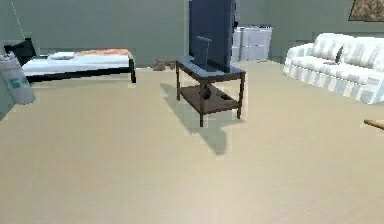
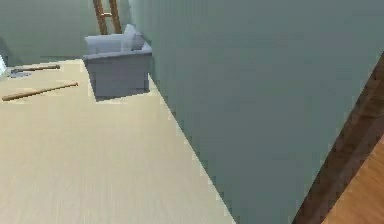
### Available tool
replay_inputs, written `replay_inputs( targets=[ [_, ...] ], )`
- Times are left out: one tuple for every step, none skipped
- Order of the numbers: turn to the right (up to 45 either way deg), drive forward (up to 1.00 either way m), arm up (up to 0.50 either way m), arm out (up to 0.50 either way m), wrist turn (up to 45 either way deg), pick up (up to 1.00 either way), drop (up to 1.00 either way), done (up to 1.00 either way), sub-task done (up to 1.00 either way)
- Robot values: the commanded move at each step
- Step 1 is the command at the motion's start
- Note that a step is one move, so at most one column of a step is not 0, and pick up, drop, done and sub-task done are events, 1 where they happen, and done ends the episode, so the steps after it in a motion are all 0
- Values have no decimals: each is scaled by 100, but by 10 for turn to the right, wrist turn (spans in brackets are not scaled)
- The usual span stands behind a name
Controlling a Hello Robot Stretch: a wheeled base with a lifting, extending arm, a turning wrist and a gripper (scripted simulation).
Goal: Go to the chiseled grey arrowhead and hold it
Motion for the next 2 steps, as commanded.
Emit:
replay_inputs(
  targets=[
    [330, 0, 0, 0, 0, 0, 0, 0, 0],
    [0, 100, 0, 0, 0, 0, 0, 0, 0]
  ],
)
